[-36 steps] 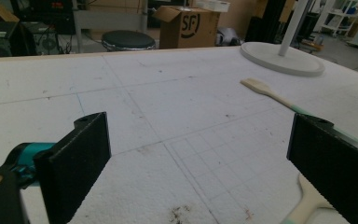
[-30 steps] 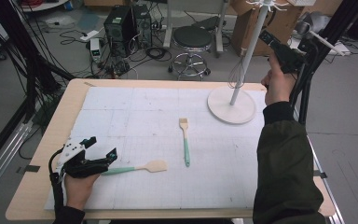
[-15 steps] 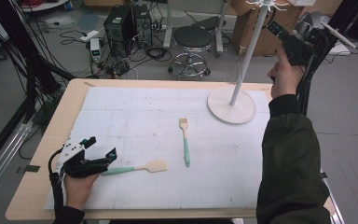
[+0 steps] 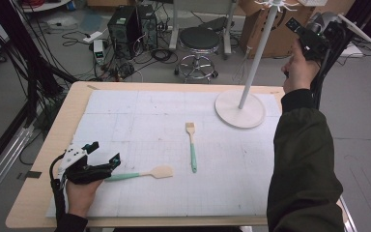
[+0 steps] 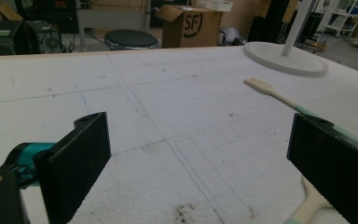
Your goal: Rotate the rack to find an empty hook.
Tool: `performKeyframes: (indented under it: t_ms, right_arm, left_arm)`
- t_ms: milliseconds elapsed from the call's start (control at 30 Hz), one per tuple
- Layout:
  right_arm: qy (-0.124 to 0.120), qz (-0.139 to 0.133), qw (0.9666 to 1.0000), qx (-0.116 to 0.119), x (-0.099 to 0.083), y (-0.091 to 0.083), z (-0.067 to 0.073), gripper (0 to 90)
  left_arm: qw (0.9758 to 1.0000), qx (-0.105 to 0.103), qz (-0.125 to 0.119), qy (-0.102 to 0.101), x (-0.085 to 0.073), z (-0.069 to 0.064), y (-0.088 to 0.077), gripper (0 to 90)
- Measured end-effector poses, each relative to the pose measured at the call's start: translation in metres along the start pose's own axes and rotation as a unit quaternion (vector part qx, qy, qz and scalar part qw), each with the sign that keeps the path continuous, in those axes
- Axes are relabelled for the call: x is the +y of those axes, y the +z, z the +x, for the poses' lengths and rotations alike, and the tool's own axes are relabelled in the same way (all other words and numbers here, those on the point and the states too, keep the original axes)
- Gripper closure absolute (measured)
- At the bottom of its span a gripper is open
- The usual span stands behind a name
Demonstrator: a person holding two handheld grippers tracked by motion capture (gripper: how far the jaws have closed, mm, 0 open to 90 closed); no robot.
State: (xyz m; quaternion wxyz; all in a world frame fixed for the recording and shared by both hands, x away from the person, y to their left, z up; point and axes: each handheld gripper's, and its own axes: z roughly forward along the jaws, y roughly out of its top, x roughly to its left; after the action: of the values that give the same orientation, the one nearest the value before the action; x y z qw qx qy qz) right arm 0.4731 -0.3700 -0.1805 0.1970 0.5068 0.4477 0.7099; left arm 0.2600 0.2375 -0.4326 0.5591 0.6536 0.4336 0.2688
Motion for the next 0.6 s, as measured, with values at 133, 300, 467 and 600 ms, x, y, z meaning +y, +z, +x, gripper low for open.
performKeyframes:
  t_ms: [133,300,467,600]
  right_arm:
    - [0.000,-0.011,0.9999,-0.001,0.0056,0.0035,-0.0003,89.8]
    - [0.007,-0.022,0.9997,-0.002,0.0100,0.0061,-0.0028,89.7]
    - [0.000,-0.021,0.9998,0.002,0.0110,0.0056,0.0024,89.7]
    - [-0.003,-0.020,0.9997,0.013,0.0104,0.0058,0.0070,89.7]
  left_arm:
    - [1.0000,0.003,0.001,-0.001,-0.0001,0.0010,-0.0004,6.7]
    - [1.0000,0.005,0.003,-0.001,-0.0005,0.0023,-0.0002,6.7]
    - [1.0000,0.005,0.003,-0.001,-0.0005,0.0020,0.0002,6.7]
    - [1.0000,0.004,0.004,-0.002,-0.0002,0.0020,0.0003,6.7]
